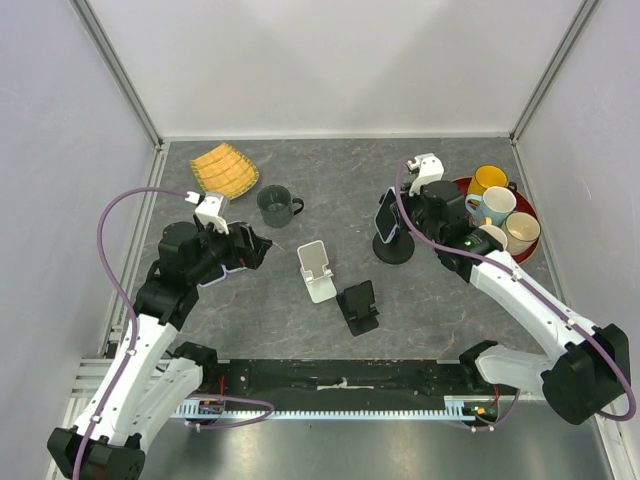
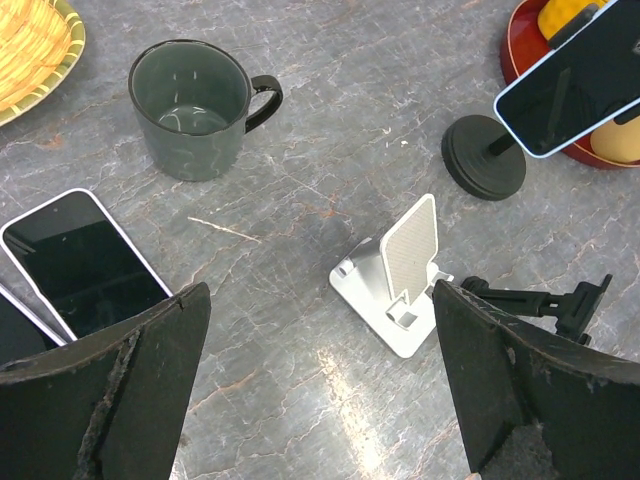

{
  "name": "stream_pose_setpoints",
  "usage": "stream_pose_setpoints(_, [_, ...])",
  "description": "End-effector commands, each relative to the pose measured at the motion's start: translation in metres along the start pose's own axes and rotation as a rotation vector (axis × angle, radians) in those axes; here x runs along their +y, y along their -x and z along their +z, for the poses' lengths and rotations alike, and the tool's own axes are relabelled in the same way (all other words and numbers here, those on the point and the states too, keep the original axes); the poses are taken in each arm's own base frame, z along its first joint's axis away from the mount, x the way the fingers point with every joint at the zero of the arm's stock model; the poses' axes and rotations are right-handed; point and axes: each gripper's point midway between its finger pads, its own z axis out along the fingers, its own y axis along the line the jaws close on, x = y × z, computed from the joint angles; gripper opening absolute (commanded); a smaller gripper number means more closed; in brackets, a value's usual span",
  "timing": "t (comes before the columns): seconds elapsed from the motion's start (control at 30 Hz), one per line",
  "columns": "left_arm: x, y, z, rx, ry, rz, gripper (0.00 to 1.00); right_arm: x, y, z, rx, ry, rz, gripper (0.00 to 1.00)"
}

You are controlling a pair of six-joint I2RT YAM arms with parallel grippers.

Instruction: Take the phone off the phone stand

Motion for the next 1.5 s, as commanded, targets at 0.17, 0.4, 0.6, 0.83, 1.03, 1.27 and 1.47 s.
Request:
stream_pose_setpoints(0.17, [-0.002, 0.011, 0.002, -0.044, -0.015, 0.052, 0.98, 0.009, 0.021, 0.003, -0.075, 0.021, 0.14, 0.0])
stream_pose_setpoints(0.4, [-0.002, 0.011, 0.001, -0.045, -0.017, 0.053, 0.98, 0.006, 0.001, 0.003, 0.01, -0.027, 0.267, 0.0])
stream_pose_setpoints(0.6, [-0.002, 0.01, 0.002, -0.042, -0.016, 0.051, 0.98, 0.01, -0.011, 0.003, 0.057, -0.027, 0.351, 0.0])
stream_pose_setpoints(0.83, [-0.003, 0.01, 0.001, -0.042, -0.016, 0.052, 0.98, 0.016, -0.022, 0.005, 0.106, -0.024, 0.435, 0.0])
stream_pose_setpoints(1.03, [-0.003, 0.009, 0.002, -0.037, -0.015, 0.051, 0.98, 0.018, -0.026, 0.002, 0.113, -0.03, 0.514, 0.0])
stream_pose_setpoints(1.27, [-0.003, 0.009, 0.002, -0.037, -0.014, 0.05, 0.98, 0.028, -0.037, 0.006, 0.151, 0.002, 0.605, 0.0])
stream_pose_setpoints(1.47, [-0.003, 0.009, 0.001, -0.039, -0.012, 0.05, 0.98, 0.032, -0.048, 0.007, 0.161, 0.01, 0.699, 0.0])
